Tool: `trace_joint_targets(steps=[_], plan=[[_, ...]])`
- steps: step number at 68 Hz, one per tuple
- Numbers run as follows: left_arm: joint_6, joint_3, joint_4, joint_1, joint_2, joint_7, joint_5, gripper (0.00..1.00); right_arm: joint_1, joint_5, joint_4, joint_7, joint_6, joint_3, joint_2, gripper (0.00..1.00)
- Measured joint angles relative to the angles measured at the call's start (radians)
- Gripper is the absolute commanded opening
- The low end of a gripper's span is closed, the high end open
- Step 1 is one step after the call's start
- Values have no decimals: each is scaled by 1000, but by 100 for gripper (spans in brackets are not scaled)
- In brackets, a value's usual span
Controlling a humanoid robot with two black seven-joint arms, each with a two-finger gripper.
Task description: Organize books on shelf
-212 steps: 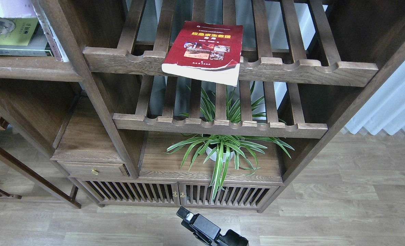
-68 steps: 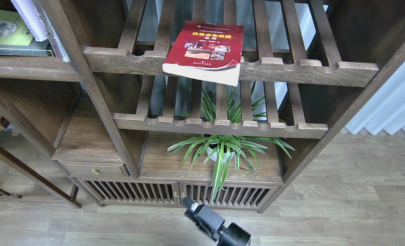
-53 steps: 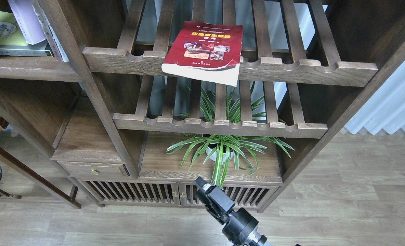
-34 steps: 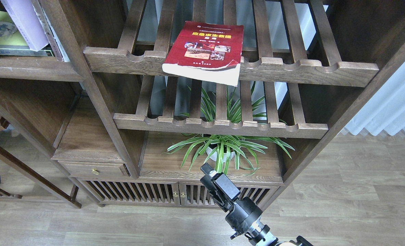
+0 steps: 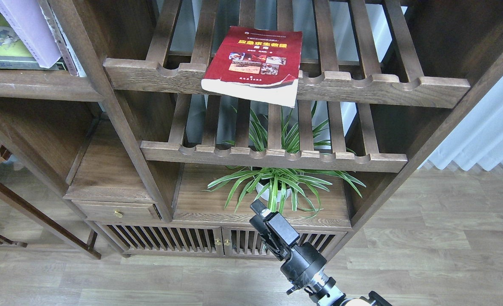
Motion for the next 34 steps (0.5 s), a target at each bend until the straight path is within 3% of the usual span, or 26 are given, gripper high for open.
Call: trace_joint_targets(steps=[19,34], plan=[[0,-91,-146,152,0,6,-19,50,12,1,16,12,0,21,0,100],[0,-110,-257,319,2,11,-47,66,12,1,45,29,0,38,0,100]])
